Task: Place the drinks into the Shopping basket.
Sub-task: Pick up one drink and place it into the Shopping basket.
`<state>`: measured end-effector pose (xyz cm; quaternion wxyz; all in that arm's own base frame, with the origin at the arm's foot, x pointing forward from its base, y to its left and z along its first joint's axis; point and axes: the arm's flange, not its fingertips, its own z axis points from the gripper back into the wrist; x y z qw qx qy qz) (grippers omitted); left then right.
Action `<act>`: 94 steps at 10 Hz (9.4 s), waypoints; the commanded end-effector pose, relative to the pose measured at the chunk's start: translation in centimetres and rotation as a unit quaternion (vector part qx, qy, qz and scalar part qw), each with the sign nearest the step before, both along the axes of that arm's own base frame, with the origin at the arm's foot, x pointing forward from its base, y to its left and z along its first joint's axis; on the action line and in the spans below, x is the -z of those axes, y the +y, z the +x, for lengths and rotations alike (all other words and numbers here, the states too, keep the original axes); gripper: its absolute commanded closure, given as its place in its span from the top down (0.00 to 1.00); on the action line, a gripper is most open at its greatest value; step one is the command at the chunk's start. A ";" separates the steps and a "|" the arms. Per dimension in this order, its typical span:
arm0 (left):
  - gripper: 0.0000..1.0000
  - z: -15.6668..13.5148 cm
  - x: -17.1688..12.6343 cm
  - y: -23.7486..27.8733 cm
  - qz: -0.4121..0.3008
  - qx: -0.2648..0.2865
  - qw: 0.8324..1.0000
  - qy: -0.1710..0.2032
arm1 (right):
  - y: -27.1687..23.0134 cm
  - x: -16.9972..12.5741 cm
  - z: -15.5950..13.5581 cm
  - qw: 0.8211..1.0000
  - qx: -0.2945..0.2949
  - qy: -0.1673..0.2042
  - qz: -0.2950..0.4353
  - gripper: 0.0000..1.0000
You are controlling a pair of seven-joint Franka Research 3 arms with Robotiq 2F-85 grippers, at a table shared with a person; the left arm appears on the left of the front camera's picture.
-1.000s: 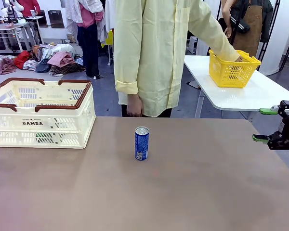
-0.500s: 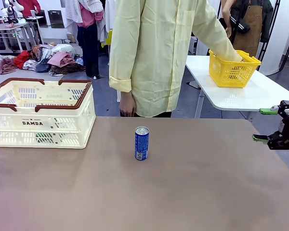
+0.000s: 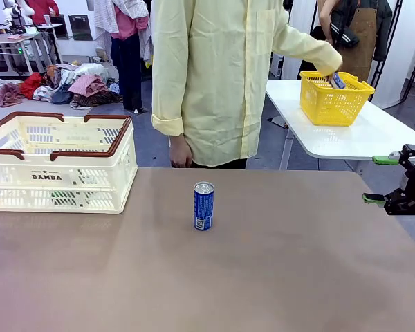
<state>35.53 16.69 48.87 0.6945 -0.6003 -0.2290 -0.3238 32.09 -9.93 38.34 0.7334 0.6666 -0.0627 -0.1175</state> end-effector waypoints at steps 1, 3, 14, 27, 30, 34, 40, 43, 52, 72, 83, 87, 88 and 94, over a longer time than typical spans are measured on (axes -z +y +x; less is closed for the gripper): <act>1.00 -0.4 -0.3 -0.1 -0.001 -0.001 1.000 0.003 | 0.1 -0.4 0.1 1.000 0.007 0.001 0.004 1.00; 1.00 -0.4 -0.3 -0.1 -0.001 -0.001 1.000 0.003 | 0.1 -0.4 0.1 1.000 0.007 0.001 0.004 1.00; 1.00 0.0 0.0 0.0 0.000 0.000 1.000 0.000 | 0.1 -0.4 0.1 1.000 0.007 0.001 0.004 1.00; 1.00 0.6 -11.5 -41.8 0.330 -0.009 0.934 0.140 | 0.1 -0.4 0.1 1.000 0.007 0.001 0.004 1.00; 1.00 1.4 -9.6 -44.1 0.336 -0.022 0.930 0.147 | 0.1 -0.4 0.1 1.000 0.007 0.001 0.004 1.00; 1.00 5.8 -4.7 -48.8 0.430 -0.020 0.876 0.216 | 0.1 -0.4 0.1 1.000 0.007 0.001 0.004 1.00; 1.00 -2.6 -5.0 -12.2 0.176 -0.136 0.924 0.312 | 0.1 -0.4 0.1 1.000 0.007 0.001 0.004 1.00; 1.00 -5.5 1.6 -2.7 0.061 -0.139 0.929 0.337 | 0.1 -0.4 0.1 1.000 0.007 0.001 0.004 1.00; 1.00 -1.9 -0.3 -10.4 0.047 -0.124 0.913 0.385 | 0.1 -0.4 0.1 1.000 0.007 0.001 0.004 1.00; 1.00 9.9 2.2 -57.5 0.530 -0.342 0.739 0.239 | 0.1 -0.4 0.1 1.000 0.007 0.001 0.004 1.00; 1.00 11.2 10.4 -58.4 0.587 -0.295 0.722 0.216 | 0.1 -0.4 0.1 1.000 0.007 0.001 0.004 1.00; 1.00 11.1 11.2 -58.8 0.589 -0.290 0.728 0.198 | 0.1 -0.4 0.1 1.000 0.007 0.001 0.004 1.00; 0.44 11.0 11.1 -58.9 0.582 -0.294 0.735 0.187 | 0.1 -0.4 0.1 1.000 0.007 0.001 0.004 1.00; 0.00 11.0 11.2 -59.1 0.586 -0.302 0.734 0.161 | 0.1 -0.4 0.1 1.000 0.007 0.001 0.004 1.00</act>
